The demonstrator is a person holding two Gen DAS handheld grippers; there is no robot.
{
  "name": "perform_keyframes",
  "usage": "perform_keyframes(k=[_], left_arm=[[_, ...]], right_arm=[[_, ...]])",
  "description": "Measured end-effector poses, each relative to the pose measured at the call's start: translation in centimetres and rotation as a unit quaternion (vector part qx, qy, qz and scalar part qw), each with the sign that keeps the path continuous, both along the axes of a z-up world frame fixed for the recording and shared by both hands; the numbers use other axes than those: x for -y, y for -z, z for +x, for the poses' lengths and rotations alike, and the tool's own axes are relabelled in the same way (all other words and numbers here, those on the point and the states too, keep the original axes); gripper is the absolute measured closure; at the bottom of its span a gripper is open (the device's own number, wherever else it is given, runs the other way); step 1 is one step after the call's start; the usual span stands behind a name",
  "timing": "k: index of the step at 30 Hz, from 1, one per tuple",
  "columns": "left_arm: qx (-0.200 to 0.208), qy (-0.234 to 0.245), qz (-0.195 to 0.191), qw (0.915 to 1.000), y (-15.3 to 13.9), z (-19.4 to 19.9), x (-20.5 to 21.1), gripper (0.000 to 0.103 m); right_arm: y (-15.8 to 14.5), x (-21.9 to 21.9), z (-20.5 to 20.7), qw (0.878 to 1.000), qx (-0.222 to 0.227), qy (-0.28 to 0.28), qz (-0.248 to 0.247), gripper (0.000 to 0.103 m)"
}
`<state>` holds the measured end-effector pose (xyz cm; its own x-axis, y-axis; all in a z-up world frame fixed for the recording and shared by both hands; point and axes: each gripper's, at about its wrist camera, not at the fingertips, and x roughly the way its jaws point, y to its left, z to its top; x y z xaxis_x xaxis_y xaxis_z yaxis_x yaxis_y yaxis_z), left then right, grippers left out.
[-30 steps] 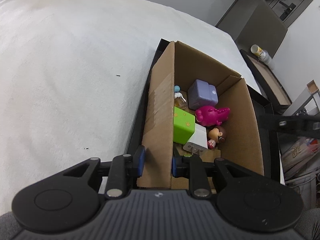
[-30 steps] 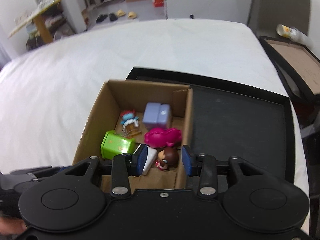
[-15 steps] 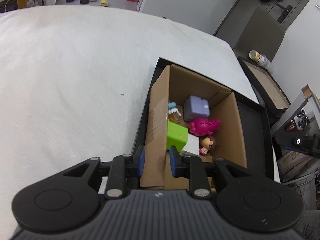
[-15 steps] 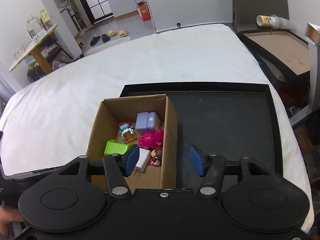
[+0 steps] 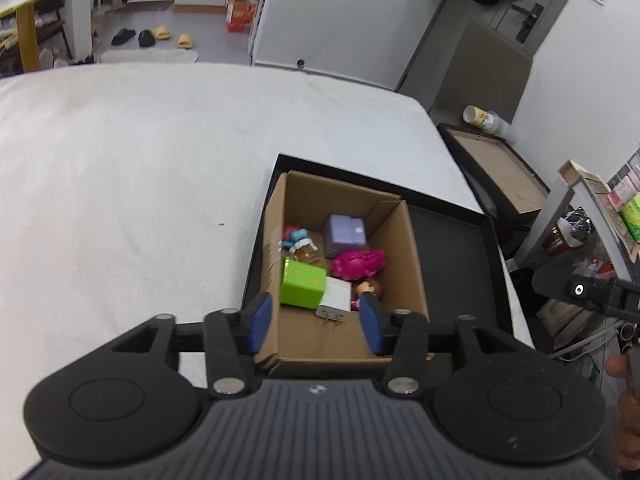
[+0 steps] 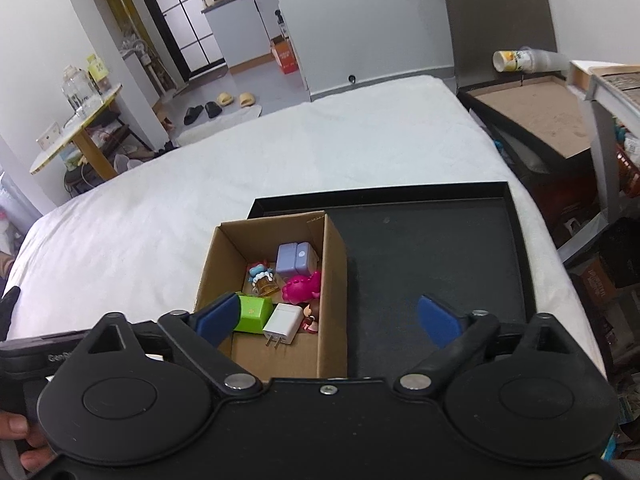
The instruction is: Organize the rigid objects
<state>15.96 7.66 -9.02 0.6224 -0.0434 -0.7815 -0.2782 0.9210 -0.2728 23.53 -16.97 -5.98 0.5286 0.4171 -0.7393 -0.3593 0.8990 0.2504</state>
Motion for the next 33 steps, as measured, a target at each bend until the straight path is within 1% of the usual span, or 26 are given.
perform_keyframes(k=[3,7,10,12,15,19,24,28,33], left_arm=[[0.017,0.01,0.006,0.9998,-1.5,-0.9,1.0,0.041],[0.035,0.021,0.011,0.9991,-3.2,-2.1,2.5,0.027],[0.043,0.03,0.016,0.9985,-4.3,-2.9,3.5,0.019],[0.047,0.031,0.02,0.9982,-5.1,-3.6,4.1,0.016],[0.051,0.031,0.021,0.998,-6.2,-4.4,4.7,0.014],[0.06,0.032,0.039,0.9969,-7.8,-5.6,5.7,0.008],[0.066,0.032,0.043,0.9964,-9.0,-6.9,6.4,0.003],[0.067,0.034,0.06,0.9954,-9.7,-8.2,7.1,0.002],[0.072,0.031,0.055,0.9954,-10.6,-9.9,7.3,0.002]], right_arm=[[-0.5,1.0,-1.0,1.0,0.005,0.008,0.004,0.0],[-1.2,2.0,-2.3,1.0,0.009,0.01,0.009,0.0],[-1.8,2.8,-3.2,1.0,0.014,0.016,0.013,0.0],[-2.2,3.1,-3.8,1.0,0.018,0.018,0.014,0.0],[-2.8,3.5,-4.7,0.999,0.022,0.018,0.016,0.0],[-3.9,4.1,-6.2,0.999,0.034,0.016,0.02,0.0],[-5.0,4.8,-8.1,0.998,0.048,0.012,0.03,0.0],[-5.6,5.3,-9.4,0.998,0.057,0.004,0.028,0.0],[-6.3,6.0,-10.4,0.998,0.051,0.016,0.025,0.0]])
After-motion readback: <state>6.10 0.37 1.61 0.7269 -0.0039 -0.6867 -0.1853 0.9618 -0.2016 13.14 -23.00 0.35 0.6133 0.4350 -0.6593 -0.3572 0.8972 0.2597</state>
